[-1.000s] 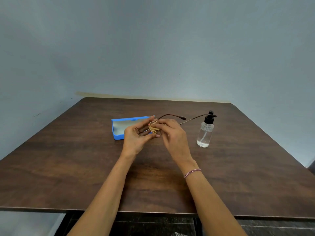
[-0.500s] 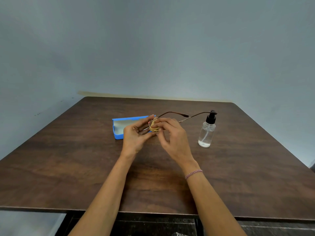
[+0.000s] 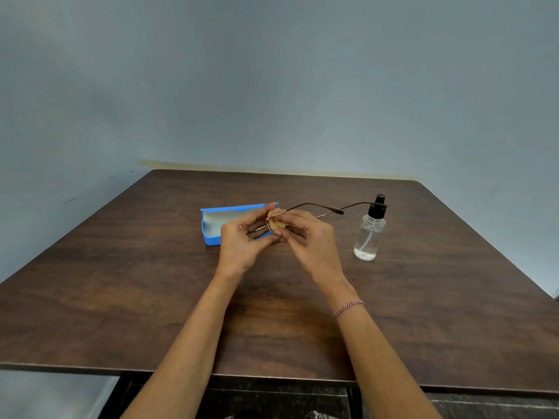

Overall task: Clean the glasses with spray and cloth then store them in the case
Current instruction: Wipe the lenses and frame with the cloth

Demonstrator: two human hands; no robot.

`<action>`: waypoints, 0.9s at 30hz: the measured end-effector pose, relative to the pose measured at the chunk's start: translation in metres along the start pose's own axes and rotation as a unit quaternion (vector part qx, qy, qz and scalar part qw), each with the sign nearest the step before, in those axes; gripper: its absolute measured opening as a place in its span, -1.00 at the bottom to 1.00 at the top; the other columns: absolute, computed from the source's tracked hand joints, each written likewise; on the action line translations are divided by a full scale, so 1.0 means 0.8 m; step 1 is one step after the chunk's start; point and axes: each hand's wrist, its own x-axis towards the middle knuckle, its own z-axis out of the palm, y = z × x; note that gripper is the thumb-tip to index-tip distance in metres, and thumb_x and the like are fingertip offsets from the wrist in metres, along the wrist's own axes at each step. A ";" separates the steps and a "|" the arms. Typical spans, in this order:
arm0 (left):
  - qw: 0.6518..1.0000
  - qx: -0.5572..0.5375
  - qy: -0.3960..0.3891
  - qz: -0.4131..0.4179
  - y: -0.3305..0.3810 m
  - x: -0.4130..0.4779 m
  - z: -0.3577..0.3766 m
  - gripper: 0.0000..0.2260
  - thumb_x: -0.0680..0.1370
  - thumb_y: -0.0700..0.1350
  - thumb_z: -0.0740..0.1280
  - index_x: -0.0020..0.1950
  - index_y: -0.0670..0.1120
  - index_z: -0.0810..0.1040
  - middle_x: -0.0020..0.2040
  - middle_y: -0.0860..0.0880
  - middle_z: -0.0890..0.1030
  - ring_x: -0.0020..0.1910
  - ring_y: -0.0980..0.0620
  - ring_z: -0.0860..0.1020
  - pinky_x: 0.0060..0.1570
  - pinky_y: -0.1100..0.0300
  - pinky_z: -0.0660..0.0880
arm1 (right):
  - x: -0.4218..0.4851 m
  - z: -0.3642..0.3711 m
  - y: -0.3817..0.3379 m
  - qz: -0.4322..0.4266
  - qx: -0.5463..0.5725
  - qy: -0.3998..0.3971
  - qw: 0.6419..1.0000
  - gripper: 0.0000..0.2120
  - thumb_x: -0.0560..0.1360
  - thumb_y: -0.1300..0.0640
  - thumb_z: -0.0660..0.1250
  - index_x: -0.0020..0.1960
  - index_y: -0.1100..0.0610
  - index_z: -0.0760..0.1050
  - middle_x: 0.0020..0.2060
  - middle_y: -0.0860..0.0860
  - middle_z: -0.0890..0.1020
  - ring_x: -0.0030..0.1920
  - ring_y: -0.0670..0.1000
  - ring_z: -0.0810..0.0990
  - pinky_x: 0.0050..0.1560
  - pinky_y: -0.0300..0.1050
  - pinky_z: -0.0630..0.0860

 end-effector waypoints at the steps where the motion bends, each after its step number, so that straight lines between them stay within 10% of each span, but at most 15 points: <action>1: 1.000 0.002 0.000 0.001 0.000 -0.001 0.000 -0.50 0.28 -0.29 0.52 0.16 0.06 0.56 0.03 0.15 0.67 0.13 0.07 0.60 0.17 0.13 0.51 | 0.000 -0.002 0.000 -0.007 -0.002 -0.005 1.000 -0.77 0.41 0.34 0.42 0.05 0.18 0.64 -0.03 -0.25 0.58 0.04 -0.08 0.61 0.11 -0.13 0.56; 9: 1.000 -0.005 0.002 -0.009 0.003 0.001 0.001 -0.44 0.25 -0.39 0.52 0.15 0.04 0.56 -0.03 0.12 0.68 0.08 0.10 0.62 0.12 0.22 0.53 | -0.001 -0.009 -0.003 0.031 -0.020 0.007 0.999 -0.72 0.45 0.34 0.39 -0.02 0.03 0.41 -0.08 -0.14 0.57 -0.06 -0.20 0.57 0.01 -0.44 0.47; 27: 0.999 0.027 0.018 0.014 0.008 -0.001 0.000 -0.51 0.27 -0.32 0.52 0.12 0.06 0.57 -0.02 0.17 0.67 0.08 0.11 0.62 0.12 0.24 0.52 | -0.004 -0.006 -0.003 0.019 -0.038 0.007 0.999 -0.73 0.48 0.31 0.36 -0.02 0.01 0.35 -0.08 0.00 0.58 -0.11 -0.11 0.60 -0.09 -0.32 0.52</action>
